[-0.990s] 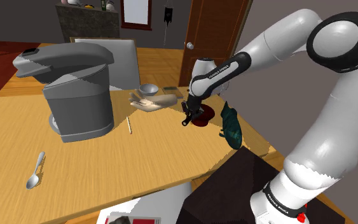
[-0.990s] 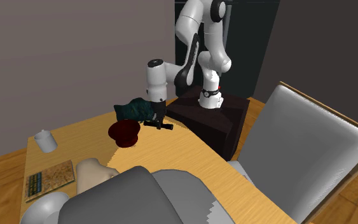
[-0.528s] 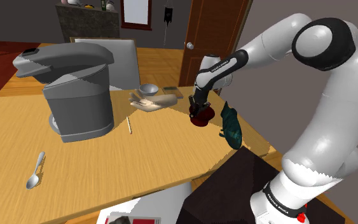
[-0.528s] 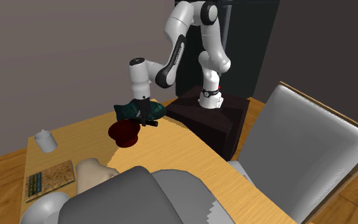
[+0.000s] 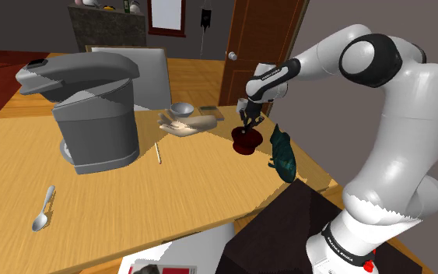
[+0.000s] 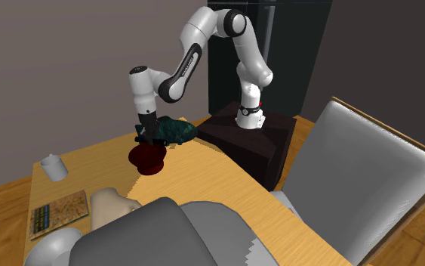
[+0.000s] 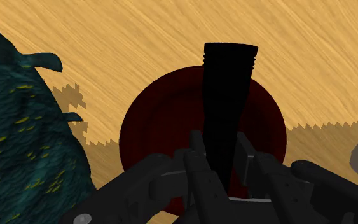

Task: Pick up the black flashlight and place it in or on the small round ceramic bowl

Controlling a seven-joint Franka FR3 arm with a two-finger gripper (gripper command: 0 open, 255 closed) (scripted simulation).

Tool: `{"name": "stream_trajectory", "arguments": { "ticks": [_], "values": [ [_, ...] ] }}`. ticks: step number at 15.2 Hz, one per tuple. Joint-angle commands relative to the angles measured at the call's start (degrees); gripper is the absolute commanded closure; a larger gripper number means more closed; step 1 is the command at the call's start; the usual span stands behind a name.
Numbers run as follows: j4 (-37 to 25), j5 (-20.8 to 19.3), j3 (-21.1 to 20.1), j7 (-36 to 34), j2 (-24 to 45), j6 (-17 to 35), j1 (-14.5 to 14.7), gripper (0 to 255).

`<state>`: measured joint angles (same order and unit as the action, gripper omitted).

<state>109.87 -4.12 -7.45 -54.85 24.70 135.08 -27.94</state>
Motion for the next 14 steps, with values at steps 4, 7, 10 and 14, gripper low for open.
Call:
{"name": "stream_trajectory", "arguments": {
  "ticks": [4,7,10,14],
  "values": [
    [-5.27,-0.21,0.79,2.22,4.96,-0.35,-1.31,255],
    [-5.13,-0.44,0.95,2.07,6.5,1.32,-1.2,255],
    [-5.12,-0.68,1.12,1.93,8.11,2.93,-1.08,255],
    [-5.23,-0.94,1.33,1.77,10.04,4.75,-0.92,255]
  ]
}}
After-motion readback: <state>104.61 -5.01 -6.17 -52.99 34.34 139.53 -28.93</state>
